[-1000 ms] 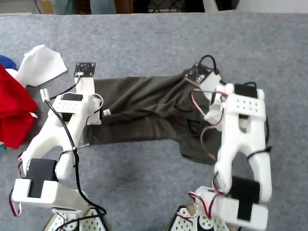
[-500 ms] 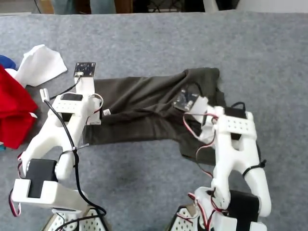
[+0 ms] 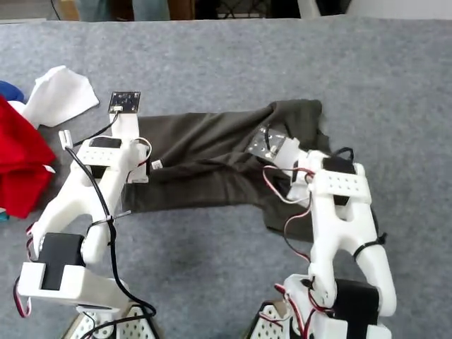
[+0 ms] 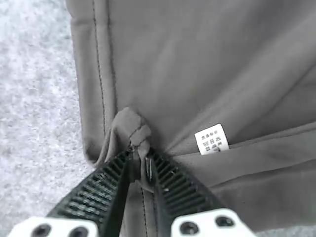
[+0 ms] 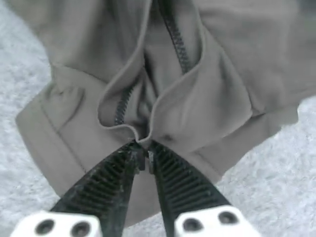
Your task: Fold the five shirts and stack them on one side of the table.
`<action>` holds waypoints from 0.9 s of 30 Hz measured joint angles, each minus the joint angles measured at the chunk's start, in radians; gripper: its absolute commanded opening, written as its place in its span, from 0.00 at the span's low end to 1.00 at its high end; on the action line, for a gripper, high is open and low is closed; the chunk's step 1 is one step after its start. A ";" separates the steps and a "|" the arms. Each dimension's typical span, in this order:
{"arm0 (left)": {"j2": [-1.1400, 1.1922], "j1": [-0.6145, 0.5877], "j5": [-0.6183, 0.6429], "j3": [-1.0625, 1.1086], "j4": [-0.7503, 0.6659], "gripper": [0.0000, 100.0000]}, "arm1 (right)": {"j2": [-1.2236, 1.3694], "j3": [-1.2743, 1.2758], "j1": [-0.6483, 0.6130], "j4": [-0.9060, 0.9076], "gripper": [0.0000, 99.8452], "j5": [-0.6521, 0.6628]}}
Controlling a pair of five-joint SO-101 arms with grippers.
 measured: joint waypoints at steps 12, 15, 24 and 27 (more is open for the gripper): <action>-0.006 0.000 0.000 0.000 0.028 0.03 | -0.008 -0.087 0.175 0.149 0.01 0.123; -0.037 -0.006 0.002 -0.032 0.120 0.03 | -0.008 -0.133 0.232 0.199 0.01 0.169; -0.101 -0.012 -0.020 -0.097 0.275 0.03 | -0.008 -0.198 0.333 0.341 0.01 0.244; -0.101 -0.012 -0.037 -0.044 0.258 0.03 | -0.018 -0.149 0.342 0.310 0.01 0.244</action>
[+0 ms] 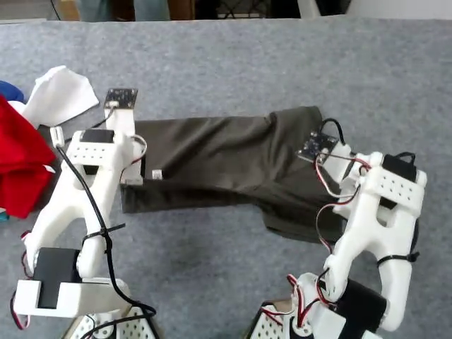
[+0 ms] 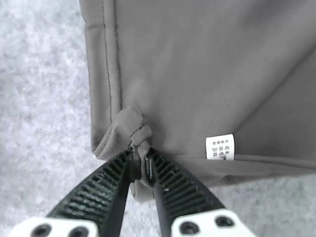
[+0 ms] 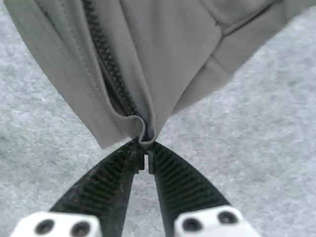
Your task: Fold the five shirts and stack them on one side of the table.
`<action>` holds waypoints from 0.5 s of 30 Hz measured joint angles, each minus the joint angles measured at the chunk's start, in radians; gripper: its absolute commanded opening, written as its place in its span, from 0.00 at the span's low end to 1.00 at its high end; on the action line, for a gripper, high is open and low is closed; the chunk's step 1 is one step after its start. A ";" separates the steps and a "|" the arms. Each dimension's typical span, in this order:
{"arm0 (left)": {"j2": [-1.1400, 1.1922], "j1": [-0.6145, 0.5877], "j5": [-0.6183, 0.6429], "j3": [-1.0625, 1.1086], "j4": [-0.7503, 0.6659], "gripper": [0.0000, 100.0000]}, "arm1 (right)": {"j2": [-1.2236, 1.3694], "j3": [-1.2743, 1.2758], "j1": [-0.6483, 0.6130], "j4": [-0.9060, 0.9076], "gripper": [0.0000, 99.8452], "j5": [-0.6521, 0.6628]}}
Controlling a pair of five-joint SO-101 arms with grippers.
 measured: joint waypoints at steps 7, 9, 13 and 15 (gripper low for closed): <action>-0.002 0.005 0.000 0.186 -0.172 0.03 | -0.081 0.181 0.008 -0.133 0.01 0.000; -0.011 0.005 0.000 0.196 -0.178 0.03 | -0.091 0.203 0.009 -0.157 0.02 0.000; -0.011 0.005 -0.002 0.196 -0.176 0.15 | -0.095 0.204 0.009 -0.173 0.02 0.000; -0.011 0.005 -0.003 0.196 -0.163 0.22 | -0.098 0.204 0.009 -0.176 0.04 0.000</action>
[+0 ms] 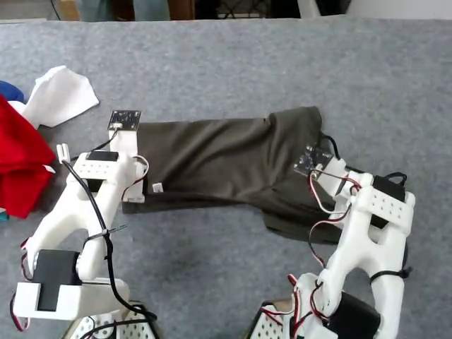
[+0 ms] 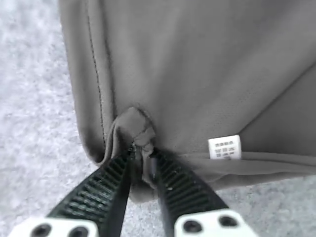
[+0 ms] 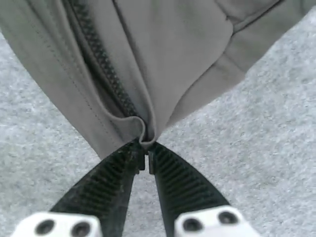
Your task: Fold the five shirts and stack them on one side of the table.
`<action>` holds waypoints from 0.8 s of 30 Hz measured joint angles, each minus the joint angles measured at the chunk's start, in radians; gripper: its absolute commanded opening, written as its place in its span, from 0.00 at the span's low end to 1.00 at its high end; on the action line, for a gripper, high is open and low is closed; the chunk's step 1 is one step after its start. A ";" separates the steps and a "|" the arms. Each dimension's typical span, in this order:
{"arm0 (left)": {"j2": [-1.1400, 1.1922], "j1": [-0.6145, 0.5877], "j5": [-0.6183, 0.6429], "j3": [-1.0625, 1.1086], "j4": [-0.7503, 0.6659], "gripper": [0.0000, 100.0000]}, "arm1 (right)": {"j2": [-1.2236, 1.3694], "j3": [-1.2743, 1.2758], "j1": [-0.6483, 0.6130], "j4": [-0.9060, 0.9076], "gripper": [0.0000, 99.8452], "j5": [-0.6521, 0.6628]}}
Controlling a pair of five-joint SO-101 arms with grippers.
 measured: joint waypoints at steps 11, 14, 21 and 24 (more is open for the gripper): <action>-0.009 -0.003 0.061 -0.265 0.417 0.29 | 0.000 -0.132 0.089 0.069 0.12 0.000; -0.009 -0.003 0.061 -0.468 0.601 0.25 | 0.000 -0.249 0.089 0.130 0.01 -0.044; 0.034 -0.003 0.138 -0.776 0.552 0.06 | 0.137 -0.488 -0.163 0.153 0.02 -0.387; 0.140 -0.005 0.198 -0.747 0.361 0.03 | 0.287 -0.624 -0.278 0.150 0.02 -0.543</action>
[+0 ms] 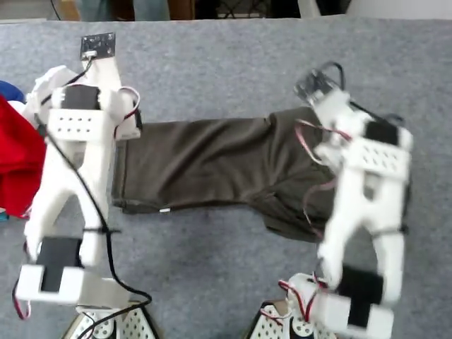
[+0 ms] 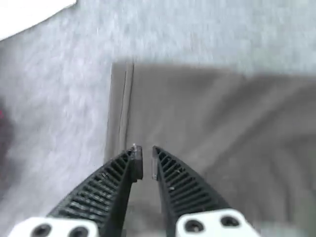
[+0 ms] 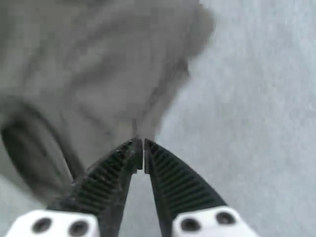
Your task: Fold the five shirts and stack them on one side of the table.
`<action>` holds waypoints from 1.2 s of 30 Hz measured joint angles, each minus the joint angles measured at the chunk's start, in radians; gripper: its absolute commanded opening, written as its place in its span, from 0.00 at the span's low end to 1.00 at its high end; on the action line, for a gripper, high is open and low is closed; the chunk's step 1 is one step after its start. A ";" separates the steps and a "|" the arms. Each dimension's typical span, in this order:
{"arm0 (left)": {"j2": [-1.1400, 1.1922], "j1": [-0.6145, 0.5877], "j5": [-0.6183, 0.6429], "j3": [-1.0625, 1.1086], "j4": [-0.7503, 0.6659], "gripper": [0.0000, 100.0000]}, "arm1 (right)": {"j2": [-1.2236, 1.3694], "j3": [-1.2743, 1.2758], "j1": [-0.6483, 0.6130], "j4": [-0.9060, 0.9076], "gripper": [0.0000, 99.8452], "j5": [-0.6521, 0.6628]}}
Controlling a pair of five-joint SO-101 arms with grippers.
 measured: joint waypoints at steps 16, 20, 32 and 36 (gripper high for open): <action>0.416 -0.060 0.133 0.069 -0.491 0.03 | 0.979 -0.825 0.058 0.009 0.01 -0.281; 0.416 -0.063 0.144 0.072 -0.491 0.03 | 1.068 -0.988 0.118 0.081 0.01 -0.213; 0.379 -0.063 0.144 0.025 -0.408 0.03 | 1.115 -1.240 0.147 0.350 0.01 -0.160; 0.287 -0.052 0.144 -0.095 -0.276 0.03 | 1.103 -1.358 0.147 0.474 0.01 -0.150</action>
